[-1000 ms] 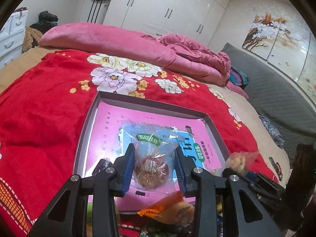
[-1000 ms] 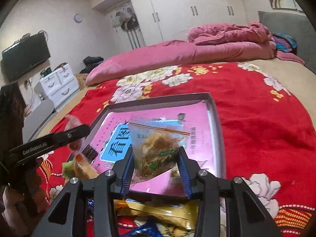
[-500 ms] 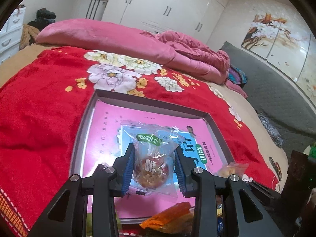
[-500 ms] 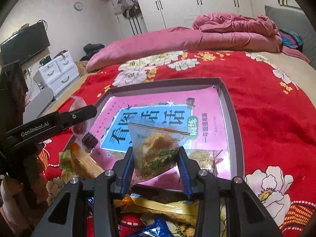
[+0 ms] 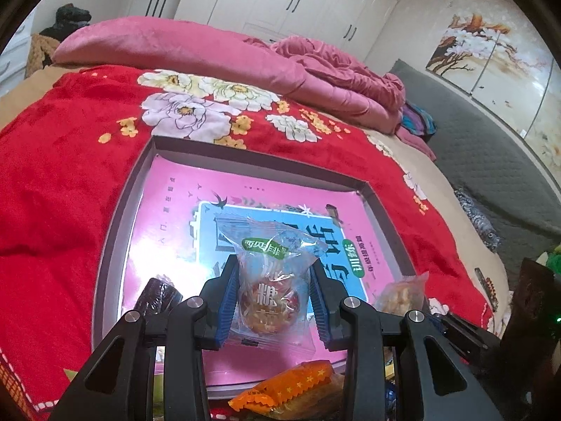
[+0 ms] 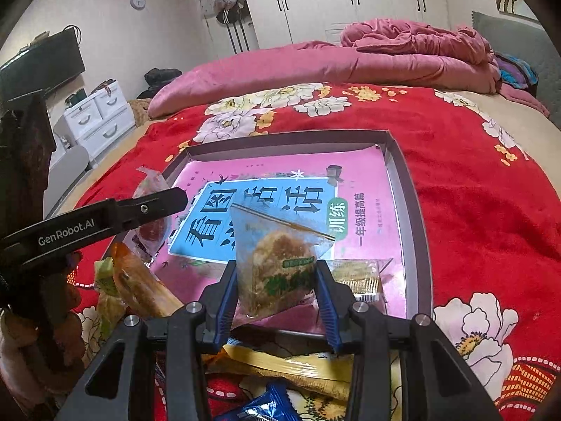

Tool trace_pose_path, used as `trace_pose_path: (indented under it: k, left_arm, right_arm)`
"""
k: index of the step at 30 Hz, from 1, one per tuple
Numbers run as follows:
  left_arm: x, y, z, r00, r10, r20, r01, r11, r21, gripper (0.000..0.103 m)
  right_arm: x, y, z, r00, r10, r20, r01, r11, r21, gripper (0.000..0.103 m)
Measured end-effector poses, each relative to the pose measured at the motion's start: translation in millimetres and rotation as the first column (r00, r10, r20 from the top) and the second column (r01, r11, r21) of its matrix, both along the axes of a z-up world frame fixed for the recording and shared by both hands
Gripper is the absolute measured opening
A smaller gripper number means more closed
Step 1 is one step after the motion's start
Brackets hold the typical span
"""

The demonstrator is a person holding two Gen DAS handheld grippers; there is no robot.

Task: Organize snacks
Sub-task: 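Lower both bags toward the pink workbook inside the tray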

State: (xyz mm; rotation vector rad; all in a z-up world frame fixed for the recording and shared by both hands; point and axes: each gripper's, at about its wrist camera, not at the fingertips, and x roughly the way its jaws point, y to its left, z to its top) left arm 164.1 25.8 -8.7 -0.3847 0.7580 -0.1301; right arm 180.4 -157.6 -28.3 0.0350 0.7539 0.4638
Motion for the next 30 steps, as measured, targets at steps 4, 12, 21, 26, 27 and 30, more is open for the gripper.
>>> trace_pose_path:
  k: [4, 12, 21, 26, 27, 30]
  left_arm:
    - [3, -5, -4, 1.000, -0.009, -0.016, 0.009, 1.000, 0.005, 0.039]
    - [7, -16, -9, 0.998, -0.047, -0.043, 0.048, 0.998, 0.030, 0.039]
    - [6, -22, -11, 0.995, -0.071, -0.065, 0.074, 0.996, 0.050, 0.039]
    - [5, -19, -11, 0.995, -0.072, -0.075, 0.076, 0.996, 0.045, 0.039]
    - [5, -18, -11, 0.994, -0.073, -0.076, 0.076, 0.996, 0.045, 0.039]
    - [5, -17, -11, 0.994, -0.072, -0.079, 0.076, 0.996, 0.051, 0.039]
  right_arm:
    - [3, -1, -1, 1.000, -0.011, -0.005, 0.011, 1.000, 0.008, 0.043]
    - [6, 2, -3, 1.000, -0.023, -0.006, 0.023, 1.000, -0.006, 0.043]
    - [8, -1, -5, 0.999, -0.054, 0.000, 0.054, 0.998, -0.043, 0.043]
    - [9, -2, -5, 0.998, -0.060, -0.004, 0.059, 0.997, -0.044, 0.044]
    - [9, -2, -5, 0.998, -0.061, -0.006, 0.060, 0.997, -0.042, 0.044]
    - [9, -4, -4, 0.998, -0.063, -0.007, 0.062, 0.997, -0.040, 0.044]
